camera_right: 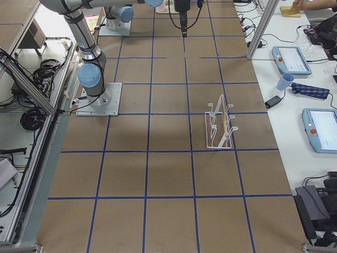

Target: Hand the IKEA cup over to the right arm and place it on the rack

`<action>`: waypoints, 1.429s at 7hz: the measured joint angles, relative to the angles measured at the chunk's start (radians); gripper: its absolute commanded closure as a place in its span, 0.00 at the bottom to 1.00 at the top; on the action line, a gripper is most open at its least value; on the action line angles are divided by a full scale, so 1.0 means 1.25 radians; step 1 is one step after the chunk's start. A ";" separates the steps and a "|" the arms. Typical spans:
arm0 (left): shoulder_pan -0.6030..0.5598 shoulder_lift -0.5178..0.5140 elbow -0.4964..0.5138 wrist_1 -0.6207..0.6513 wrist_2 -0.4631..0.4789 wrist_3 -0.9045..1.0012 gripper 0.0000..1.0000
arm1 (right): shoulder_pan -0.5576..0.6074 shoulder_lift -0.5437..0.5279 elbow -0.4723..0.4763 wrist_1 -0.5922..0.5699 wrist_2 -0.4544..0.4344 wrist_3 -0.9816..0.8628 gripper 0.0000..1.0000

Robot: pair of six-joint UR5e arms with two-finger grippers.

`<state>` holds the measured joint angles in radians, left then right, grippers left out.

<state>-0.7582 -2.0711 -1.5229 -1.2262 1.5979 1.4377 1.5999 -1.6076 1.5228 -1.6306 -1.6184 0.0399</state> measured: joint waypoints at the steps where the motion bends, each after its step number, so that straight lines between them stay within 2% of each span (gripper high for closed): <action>1: -0.003 0.021 0.016 -0.018 -0.009 0.001 1.00 | 0.000 0.000 0.000 0.000 0.000 0.000 0.00; 2: -0.011 0.049 0.041 -0.064 -0.035 0.000 1.00 | 0.000 0.000 -0.001 0.000 0.000 0.000 0.00; 4: -0.059 0.118 0.072 -0.219 -0.124 -0.018 1.00 | -0.001 0.000 -0.002 0.001 0.002 0.001 0.00; 6: -0.143 0.178 0.066 -0.386 -0.261 -0.102 1.00 | -0.009 -0.001 -0.004 0.006 0.026 0.008 0.00; 8: -0.239 0.214 0.024 -0.489 -0.441 -0.205 1.00 | -0.036 -0.002 -0.014 0.041 0.104 0.012 0.00; 10: -0.314 0.244 -0.077 -0.523 -0.664 -0.262 1.00 | -0.119 -0.002 -0.055 0.170 0.244 0.008 0.00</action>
<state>-1.1506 -1.7663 -1.6188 -1.8800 0.7680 1.1099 1.4512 -1.6101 1.4544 -1.4181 -1.3129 0.0502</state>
